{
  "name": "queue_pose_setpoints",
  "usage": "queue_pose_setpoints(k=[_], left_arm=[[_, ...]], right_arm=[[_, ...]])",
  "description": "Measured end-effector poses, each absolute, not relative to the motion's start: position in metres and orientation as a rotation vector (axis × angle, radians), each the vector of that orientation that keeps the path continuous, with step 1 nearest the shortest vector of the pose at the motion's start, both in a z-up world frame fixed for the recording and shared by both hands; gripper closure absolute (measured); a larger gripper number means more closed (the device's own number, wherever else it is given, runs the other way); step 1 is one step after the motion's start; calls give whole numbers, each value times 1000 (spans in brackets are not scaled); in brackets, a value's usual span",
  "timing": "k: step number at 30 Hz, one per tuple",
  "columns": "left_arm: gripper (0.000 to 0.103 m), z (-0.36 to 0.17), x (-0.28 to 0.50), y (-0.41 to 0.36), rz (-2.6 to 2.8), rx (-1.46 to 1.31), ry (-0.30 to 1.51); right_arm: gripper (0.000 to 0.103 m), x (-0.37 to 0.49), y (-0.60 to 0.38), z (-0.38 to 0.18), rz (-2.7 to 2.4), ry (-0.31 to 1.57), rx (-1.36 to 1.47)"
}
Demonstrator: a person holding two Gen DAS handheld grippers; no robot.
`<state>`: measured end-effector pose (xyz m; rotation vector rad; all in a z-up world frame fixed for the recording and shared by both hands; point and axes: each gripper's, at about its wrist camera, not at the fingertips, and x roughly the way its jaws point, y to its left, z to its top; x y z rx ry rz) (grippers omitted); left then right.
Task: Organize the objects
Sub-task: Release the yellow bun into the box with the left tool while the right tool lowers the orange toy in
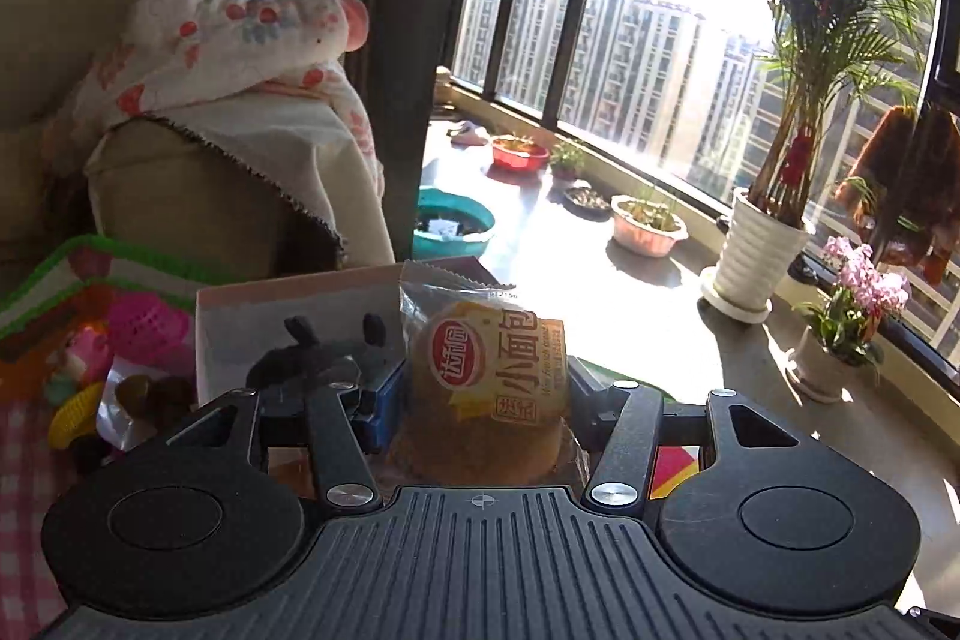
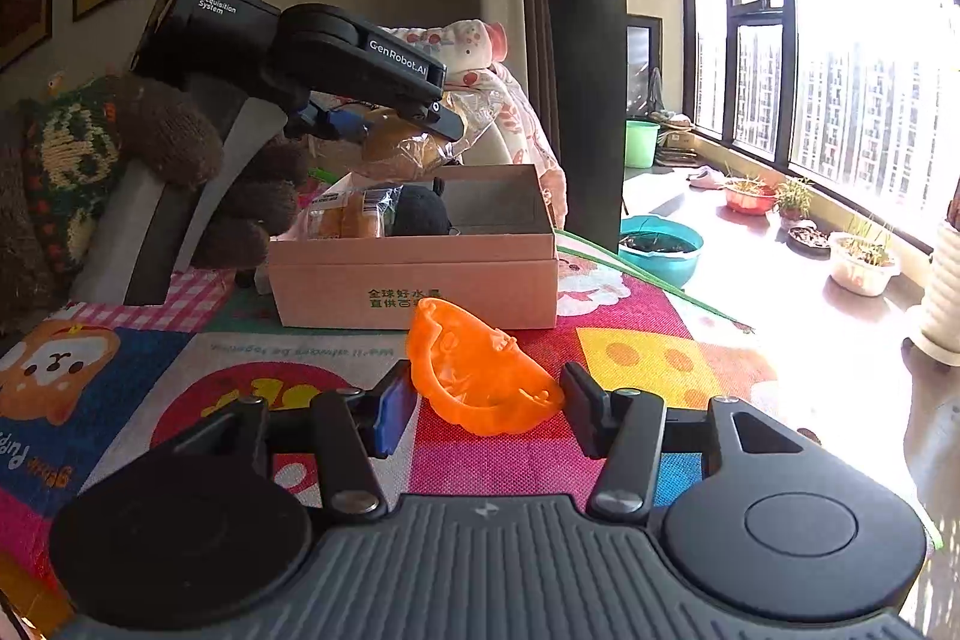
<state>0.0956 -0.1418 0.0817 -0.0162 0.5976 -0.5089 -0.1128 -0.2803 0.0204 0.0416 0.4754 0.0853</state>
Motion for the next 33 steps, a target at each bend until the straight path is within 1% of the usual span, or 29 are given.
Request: queue_pose_setpoints(k=[3, 7, 9, 12, 16, 20, 23, 26, 30, 33], left_arm=[[45, 65, 99, -144, -477, 39, 615], [43, 65, 93, -144, -488, 107, 576], [44, 73, 89, -137, -461, 73, 518], [45, 91, 83, -111, -441, -55, 457], [46, 96, 70, -84, -500, -154, 490], [46, 82, 62, -83, -606, -190, 572], [46, 74, 58, -79, -573, -176, 596], [46, 66, 41, -63, -543, -133, 590], [46, 56, 22, -29, -485, -107, 586], [46, 50, 18, -2, -422, -104, 585]], right_arm=[[51, -110, -285, 15, 77, 486, 50], [51, -104, -285, 11, 76, 503, 52], [51, -103, -287, 11, 79, 511, 54], [51, -103, -285, 15, 83, 510, 50], [50, -98, -282, 20, 76, 506, 15], [50, -89, -276, 27, 69, 511, -13], [50, -79, -276, 43, 80, 521, 1], [50, -60, -272, 79, 104, 473, -45], [50, -3, -263, 129, 118, 438, -66], [50, 51, -258, 148, 98, 453, -44]])
